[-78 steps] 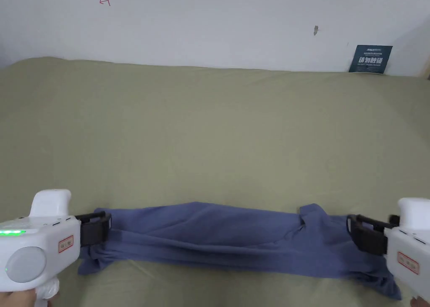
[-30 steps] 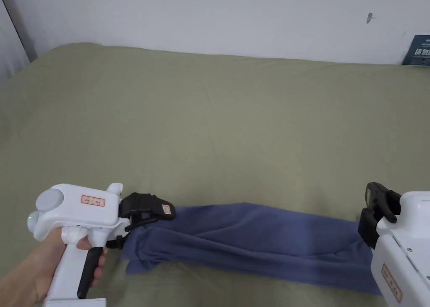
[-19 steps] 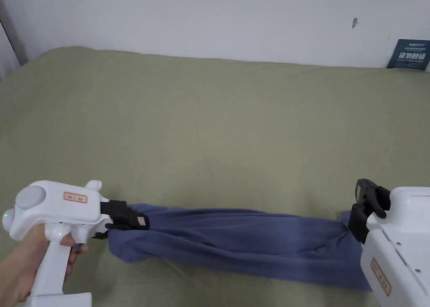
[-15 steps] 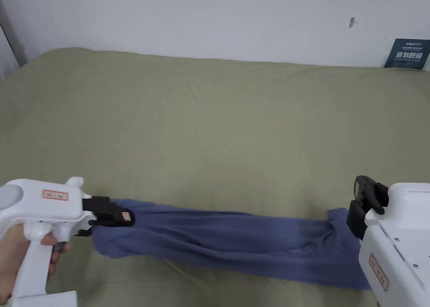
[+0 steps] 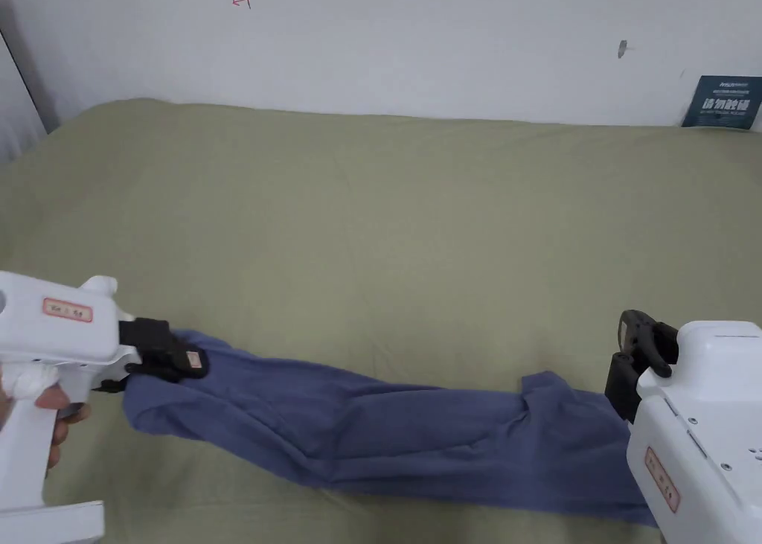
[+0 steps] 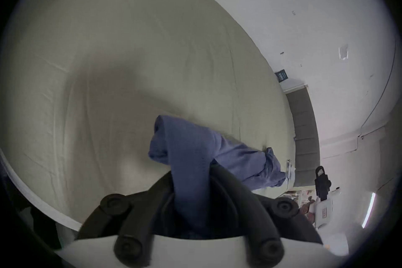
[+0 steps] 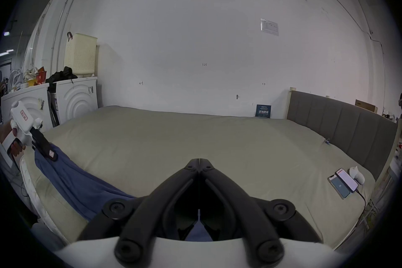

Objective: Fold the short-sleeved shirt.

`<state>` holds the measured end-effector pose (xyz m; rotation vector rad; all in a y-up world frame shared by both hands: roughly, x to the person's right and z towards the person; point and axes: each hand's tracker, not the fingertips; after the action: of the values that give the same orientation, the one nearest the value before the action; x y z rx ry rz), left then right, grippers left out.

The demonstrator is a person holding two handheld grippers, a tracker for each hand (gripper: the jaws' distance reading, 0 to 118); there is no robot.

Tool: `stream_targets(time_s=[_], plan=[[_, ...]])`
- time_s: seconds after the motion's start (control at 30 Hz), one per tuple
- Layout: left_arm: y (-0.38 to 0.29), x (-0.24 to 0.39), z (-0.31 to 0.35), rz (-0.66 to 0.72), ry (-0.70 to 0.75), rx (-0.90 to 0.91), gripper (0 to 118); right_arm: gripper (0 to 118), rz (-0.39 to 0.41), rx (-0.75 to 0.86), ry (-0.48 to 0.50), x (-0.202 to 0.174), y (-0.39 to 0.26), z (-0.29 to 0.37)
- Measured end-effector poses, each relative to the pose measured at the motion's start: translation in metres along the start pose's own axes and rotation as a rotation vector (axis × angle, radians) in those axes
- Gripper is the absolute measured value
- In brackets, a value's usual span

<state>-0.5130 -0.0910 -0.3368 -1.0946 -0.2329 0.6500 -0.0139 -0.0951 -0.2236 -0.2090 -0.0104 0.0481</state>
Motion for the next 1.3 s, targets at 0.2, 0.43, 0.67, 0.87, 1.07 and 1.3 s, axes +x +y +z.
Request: stream_targets(time_s=[0.2, 0.43, 0.67, 0.87, 1.07, 1.3], plan=[[-0.017, 0.084, -0.038, -0.117, 0.047, -0.017, 5, 0, -0.010, -0.001, -0.001, 0.008, 0.000, 0.005], [-0.052, 0.161, -0.122, -0.215, 0.095, -0.055, 5, 0, -0.017, -0.008, -0.015, 0.023, -0.005, 0.011], [-0.083, 0.188, -0.211, -0.312, 0.123, -0.122, 72, 0, -0.010, -0.015, -0.051, 0.036, -0.007, 0.013], [-0.088, 0.174, -0.181, -0.263, 0.005, -0.065, 107, 0, -0.015, -0.021, -0.056, 0.041, -0.008, 0.013], [-0.072, 0.122, -0.131, -0.269, -0.053, 0.012, 0, 0, -0.041, -0.020, -0.041, 0.039, -0.005, 0.008], [-0.081, 0.114, -0.188, -0.204, -0.119, -0.145, 0, 0, -0.041, -0.043, -0.027, 0.035, -0.011, 0.001]])
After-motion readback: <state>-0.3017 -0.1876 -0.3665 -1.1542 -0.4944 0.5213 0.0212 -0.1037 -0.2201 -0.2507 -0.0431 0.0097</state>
